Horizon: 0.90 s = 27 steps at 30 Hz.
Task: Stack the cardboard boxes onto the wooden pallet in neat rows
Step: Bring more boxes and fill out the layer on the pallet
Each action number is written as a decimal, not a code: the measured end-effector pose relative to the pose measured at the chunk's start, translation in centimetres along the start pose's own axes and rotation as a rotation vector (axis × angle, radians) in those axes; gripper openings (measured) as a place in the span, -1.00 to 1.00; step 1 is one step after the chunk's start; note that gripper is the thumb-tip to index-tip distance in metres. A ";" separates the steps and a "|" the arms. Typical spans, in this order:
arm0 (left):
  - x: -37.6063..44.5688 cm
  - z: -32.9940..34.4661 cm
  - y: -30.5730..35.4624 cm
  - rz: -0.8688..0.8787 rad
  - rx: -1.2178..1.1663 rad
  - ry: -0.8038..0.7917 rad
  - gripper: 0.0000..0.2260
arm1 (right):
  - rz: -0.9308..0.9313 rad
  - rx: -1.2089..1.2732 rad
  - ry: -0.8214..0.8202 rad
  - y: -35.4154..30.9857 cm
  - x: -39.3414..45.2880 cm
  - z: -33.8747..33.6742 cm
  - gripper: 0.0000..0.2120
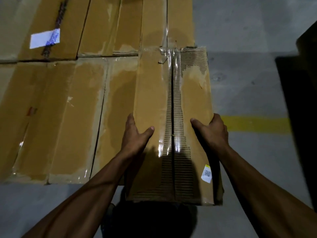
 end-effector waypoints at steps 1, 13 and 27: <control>0.3 0.2 -0.3 0.001 0.012 0.002 -0.13 | -0.009 -0.003 0.005 0.1 0.3 0.4 -0.37; 3.8 2.0 -2.4 -0.015 0.173 0.050 -0.12 | -0.061 0.000 0.054 0.8 3.6 3.4 -0.39; 5.2 3.2 -3.4 0.032 0.507 0.047 -0.16 | -0.043 -0.138 0.051 1.6 6.1 5.5 -0.30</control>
Point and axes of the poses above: each hand's wrist, its own x-axis towards the middle knuckle, its own z-axis out of the palm, y = z × x, the point moved 3 cm from there along x, towards the middle knuckle, and after that the axes turned 5 degrees about -x, right-handed, at the moved point
